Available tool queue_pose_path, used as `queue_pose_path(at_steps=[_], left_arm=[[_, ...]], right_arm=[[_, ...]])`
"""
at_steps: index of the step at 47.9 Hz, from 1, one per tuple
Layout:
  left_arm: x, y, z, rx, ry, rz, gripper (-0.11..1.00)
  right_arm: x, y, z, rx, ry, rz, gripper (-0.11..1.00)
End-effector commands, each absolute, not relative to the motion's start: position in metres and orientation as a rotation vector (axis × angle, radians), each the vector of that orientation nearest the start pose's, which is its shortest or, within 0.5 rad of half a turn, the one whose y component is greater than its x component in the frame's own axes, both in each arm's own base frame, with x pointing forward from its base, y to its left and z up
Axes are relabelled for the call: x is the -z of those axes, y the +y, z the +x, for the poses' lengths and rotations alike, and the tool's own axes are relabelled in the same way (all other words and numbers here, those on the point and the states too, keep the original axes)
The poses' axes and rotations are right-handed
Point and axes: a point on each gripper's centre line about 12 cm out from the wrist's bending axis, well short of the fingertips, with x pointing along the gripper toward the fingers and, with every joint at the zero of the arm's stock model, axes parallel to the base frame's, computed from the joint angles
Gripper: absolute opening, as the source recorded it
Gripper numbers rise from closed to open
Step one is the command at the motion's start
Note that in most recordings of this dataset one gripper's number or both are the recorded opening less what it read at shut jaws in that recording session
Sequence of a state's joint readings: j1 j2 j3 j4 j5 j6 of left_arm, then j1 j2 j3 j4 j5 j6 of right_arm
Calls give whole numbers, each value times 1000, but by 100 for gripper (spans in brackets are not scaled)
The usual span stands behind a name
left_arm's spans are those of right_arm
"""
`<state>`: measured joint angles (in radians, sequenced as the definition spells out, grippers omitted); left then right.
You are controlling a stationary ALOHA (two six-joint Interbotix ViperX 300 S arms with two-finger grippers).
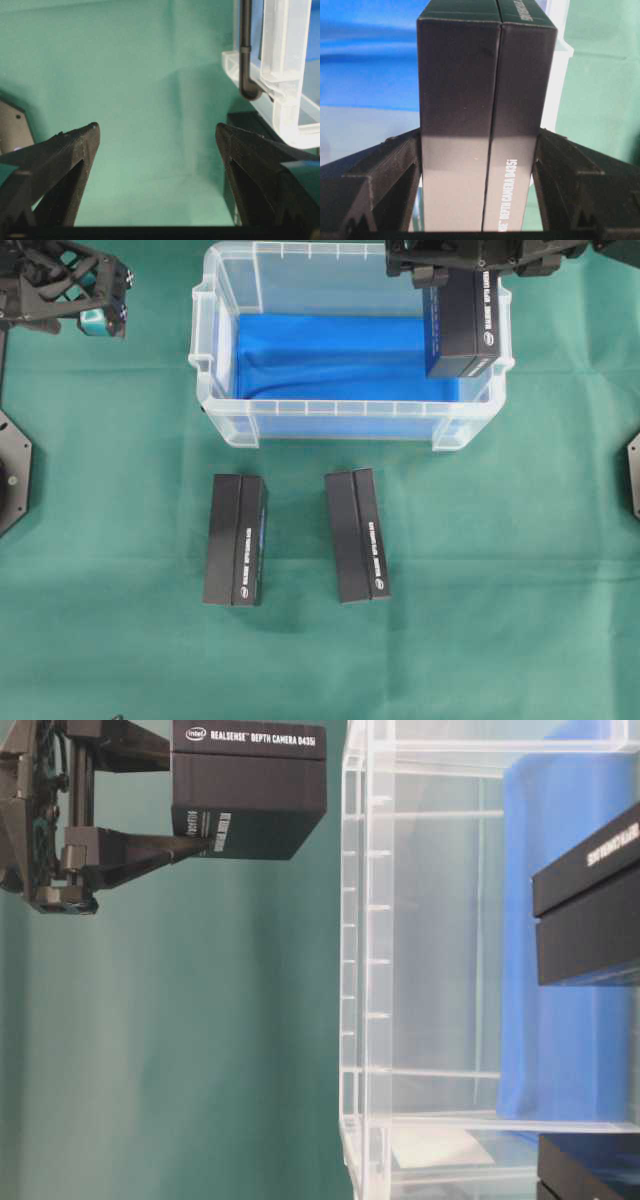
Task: Take out the box from the case.
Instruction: 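Lift the right black box up out of the bin with the right gripper, then carry the box forward and lower it onto the cloth right of the others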
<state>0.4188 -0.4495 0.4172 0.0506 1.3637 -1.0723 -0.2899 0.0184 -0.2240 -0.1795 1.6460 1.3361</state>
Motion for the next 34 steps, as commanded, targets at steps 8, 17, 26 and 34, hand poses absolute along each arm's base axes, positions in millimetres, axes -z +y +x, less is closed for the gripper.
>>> queue_pose_path(at_steps=[8,17,26,34], left_arm=[[-324,106,227,-1062,979,-1123,100],[-325,106,226,-1061,977,-1124,100],[-324,106,227,-1054,984,-1112,100],[-325,106,226,-1053,987,-1111,100]], right_arm=[[-392,-111,348,1245,923,1143,65],[-391,-79,354,1216,956,1122,65],[-388,-44,356,1223,984,1114,65],[-385,-10,359,1217,983,1131,65]])
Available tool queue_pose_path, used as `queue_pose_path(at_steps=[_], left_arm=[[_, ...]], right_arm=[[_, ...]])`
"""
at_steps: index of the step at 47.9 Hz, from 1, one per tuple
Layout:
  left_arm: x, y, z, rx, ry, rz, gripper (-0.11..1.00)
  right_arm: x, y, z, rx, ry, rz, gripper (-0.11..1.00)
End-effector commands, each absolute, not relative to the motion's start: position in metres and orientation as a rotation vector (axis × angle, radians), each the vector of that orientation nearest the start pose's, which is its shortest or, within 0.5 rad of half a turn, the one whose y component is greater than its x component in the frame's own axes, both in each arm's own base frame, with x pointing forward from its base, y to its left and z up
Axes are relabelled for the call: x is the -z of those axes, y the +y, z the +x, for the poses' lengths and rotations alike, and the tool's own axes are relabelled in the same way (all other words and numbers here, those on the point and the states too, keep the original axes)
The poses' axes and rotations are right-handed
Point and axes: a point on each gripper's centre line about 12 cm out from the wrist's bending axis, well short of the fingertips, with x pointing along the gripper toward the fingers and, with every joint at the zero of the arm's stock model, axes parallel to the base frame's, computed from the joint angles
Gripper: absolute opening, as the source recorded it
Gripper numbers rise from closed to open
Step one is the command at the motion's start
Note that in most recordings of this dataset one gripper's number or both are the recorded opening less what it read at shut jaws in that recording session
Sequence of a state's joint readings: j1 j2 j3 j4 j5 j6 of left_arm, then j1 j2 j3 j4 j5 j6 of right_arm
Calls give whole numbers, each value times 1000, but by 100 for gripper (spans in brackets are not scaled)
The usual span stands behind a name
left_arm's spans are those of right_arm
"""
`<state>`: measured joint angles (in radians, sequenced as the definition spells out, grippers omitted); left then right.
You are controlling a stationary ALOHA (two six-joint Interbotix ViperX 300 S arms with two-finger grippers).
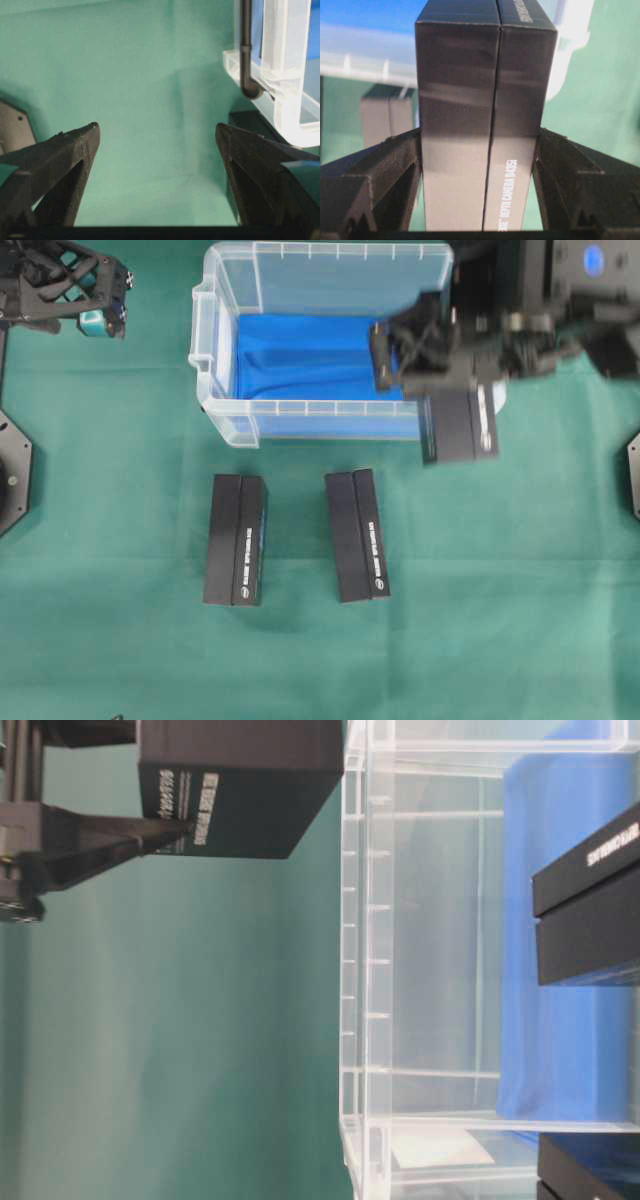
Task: Take out the box from the case.
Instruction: 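Carry the box forward and lower it onto the cloth right of the others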
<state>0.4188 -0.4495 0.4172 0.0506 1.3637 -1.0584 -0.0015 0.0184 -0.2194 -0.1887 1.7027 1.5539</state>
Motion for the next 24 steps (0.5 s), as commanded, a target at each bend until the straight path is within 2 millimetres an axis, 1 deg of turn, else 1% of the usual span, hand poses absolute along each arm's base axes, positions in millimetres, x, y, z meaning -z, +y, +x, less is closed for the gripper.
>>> queue_pose_path(at_steps=[1,2,12,18,24], left_arm=[[-325,106,226,-1054,986,-1112,100],[-324,106,226,-1055,987,-1112,100],[-325,106,226,-1055,987,-1112,100],[-325,106,226,-1056,989,-1112,100],[-324,106,225,-1058,993,-1114,100]], right_arm=[[-385,-5,359,1217,984,1132,65],[-385,1,359,1218,984,1136,65],[-383,37,354,1241,995,1151,65],[-382,54,352,1234,1002,1165,65],[-382,67,350,1232,1004,1174,65]])
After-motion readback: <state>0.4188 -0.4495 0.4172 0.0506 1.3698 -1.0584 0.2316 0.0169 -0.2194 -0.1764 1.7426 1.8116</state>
